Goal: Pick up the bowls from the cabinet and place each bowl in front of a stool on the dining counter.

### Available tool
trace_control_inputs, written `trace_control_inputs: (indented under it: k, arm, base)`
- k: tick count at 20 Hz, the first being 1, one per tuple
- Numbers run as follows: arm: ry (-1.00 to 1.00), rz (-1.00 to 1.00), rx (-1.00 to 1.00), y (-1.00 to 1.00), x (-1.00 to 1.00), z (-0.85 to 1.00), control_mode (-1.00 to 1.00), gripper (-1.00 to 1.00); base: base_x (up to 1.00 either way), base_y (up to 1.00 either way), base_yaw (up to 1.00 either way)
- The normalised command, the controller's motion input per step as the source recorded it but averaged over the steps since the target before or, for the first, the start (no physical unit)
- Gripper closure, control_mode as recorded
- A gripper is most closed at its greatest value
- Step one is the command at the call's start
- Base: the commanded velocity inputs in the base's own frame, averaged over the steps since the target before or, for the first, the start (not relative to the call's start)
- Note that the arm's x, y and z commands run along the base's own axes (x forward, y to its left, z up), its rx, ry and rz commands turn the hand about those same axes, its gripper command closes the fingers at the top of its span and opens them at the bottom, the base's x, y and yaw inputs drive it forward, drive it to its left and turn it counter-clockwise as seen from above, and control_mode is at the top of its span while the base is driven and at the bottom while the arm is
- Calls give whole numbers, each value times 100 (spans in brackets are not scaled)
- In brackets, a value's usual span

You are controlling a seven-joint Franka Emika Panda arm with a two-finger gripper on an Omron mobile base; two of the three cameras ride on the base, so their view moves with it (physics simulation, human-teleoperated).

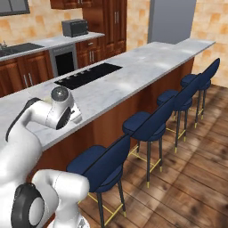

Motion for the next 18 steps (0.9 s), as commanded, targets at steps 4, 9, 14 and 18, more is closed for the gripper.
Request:
trace_control_inputs:
  k: [4, 9, 14, 18]
  arm:
    - [0, -6, -1, 27, 61, -30, -100, 100]
    - [4, -5, -1, 34, 68, -41, -100, 100]
    - [10, -1, 0, 17, 53, -46, -100, 100]
    - [-2, 0, 1, 0, 0, 1, -100, 100]
  base:
    - [0, 0, 0]
    - [0, 0, 0]
    - [0, 0, 0]
    - [0, 0, 0]
